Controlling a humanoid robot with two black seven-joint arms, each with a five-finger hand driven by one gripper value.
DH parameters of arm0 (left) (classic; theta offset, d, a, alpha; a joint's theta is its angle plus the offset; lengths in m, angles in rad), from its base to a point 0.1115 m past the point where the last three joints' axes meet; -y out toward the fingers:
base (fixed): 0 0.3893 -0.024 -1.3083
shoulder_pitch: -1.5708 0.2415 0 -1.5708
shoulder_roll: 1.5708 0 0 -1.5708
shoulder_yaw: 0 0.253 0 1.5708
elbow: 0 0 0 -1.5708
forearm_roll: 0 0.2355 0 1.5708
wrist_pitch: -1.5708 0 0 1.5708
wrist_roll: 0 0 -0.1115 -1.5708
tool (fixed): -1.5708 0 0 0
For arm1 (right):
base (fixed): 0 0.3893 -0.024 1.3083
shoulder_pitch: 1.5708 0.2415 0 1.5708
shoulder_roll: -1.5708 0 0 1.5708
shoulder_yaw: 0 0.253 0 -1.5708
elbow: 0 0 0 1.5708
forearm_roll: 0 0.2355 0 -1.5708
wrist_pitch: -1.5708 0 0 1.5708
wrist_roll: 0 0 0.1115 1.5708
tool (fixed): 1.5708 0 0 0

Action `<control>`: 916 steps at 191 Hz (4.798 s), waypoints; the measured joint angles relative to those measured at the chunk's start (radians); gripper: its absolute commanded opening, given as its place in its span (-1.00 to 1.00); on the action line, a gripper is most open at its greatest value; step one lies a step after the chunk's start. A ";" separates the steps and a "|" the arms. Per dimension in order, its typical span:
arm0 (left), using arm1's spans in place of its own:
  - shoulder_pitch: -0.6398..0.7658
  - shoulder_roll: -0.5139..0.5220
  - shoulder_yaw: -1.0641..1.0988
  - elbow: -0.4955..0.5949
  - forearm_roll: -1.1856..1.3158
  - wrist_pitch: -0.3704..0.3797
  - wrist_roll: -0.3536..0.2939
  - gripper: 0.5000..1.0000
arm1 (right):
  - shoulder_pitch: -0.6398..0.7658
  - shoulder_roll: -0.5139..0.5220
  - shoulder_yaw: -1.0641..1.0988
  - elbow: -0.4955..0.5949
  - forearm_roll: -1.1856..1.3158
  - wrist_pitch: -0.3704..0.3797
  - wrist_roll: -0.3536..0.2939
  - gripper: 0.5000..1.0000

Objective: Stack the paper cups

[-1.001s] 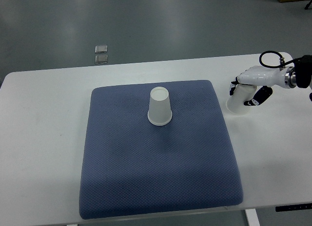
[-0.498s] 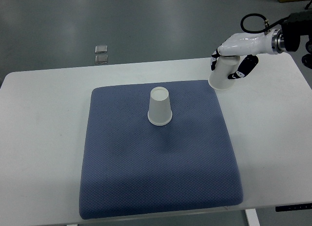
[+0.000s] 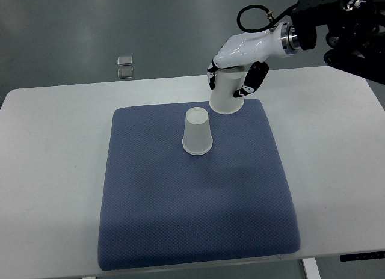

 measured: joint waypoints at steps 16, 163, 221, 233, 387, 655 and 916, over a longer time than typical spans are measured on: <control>0.000 0.000 0.000 0.000 0.000 0.000 0.000 1.00 | 0.002 0.029 0.000 -0.007 0.006 0.000 0.000 -0.37; 0.000 0.000 0.000 0.000 0.000 0.000 0.000 1.00 | -0.009 0.153 0.000 -0.089 0.056 -0.001 -0.006 -0.34; 0.000 0.000 0.000 0.000 0.000 0.000 0.000 1.00 | -0.033 0.161 -0.001 -0.127 0.050 -0.004 -0.005 -0.33; 0.000 0.000 0.000 0.000 0.000 0.000 0.000 1.00 | -0.038 0.161 -0.001 -0.130 0.049 -0.005 -0.005 -0.33; 0.000 0.000 0.001 0.000 0.000 0.000 0.000 1.00 | -0.100 0.187 -0.006 -0.154 0.054 -0.014 -0.012 0.44; 0.000 0.000 0.000 0.000 0.000 0.000 0.000 1.00 | -0.571 0.197 0.680 -0.353 0.941 -0.031 -0.005 0.64; 0.000 0.000 0.000 0.000 0.000 0.000 0.000 1.00 | -0.779 0.320 0.798 -0.535 1.467 -0.140 0.004 0.64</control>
